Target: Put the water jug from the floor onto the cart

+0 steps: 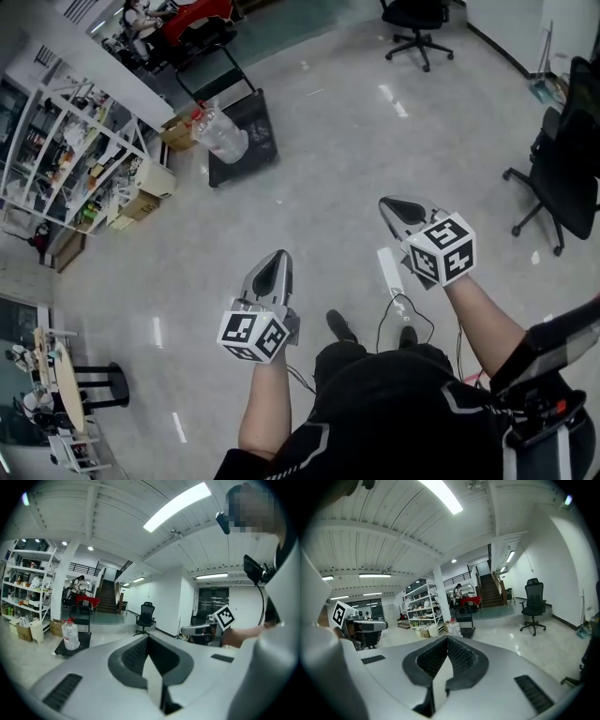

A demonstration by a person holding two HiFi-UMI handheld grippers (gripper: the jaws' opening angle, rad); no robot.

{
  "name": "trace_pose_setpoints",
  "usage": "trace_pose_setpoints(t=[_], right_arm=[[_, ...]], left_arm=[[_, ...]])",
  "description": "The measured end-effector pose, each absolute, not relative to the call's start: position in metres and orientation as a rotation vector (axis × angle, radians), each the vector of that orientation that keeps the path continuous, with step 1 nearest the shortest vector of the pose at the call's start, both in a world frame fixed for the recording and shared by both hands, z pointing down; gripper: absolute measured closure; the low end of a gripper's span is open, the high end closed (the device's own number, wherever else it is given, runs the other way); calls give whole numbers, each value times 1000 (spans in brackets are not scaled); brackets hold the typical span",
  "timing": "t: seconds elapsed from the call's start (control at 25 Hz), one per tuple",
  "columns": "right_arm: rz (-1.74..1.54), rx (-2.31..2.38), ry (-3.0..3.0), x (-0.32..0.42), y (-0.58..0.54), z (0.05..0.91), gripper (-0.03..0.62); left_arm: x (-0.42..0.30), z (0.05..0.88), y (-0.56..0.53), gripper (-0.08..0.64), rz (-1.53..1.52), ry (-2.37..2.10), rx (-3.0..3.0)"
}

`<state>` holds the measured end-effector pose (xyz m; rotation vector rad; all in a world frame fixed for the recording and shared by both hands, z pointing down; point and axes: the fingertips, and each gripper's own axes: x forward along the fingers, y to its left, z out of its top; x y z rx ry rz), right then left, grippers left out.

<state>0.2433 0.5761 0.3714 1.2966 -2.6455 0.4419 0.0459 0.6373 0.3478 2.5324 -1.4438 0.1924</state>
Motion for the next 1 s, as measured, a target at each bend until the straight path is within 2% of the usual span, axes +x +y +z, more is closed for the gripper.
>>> trace_pose_setpoints(t=[0.36, 0.64, 1.0], right_arm=[[354, 1376, -2649, 230, 617, 340, 589], [252, 1446, -2611, 174, 646, 298, 591], [252, 1479, -2594, 175, 661, 292, 591]], left_arm=[[41, 331, 670, 565, 187, -1387, 2624], [-25, 299, 681, 565, 91, -1390, 2615], [-28, 296, 692, 565, 50, -1376, 2632]])
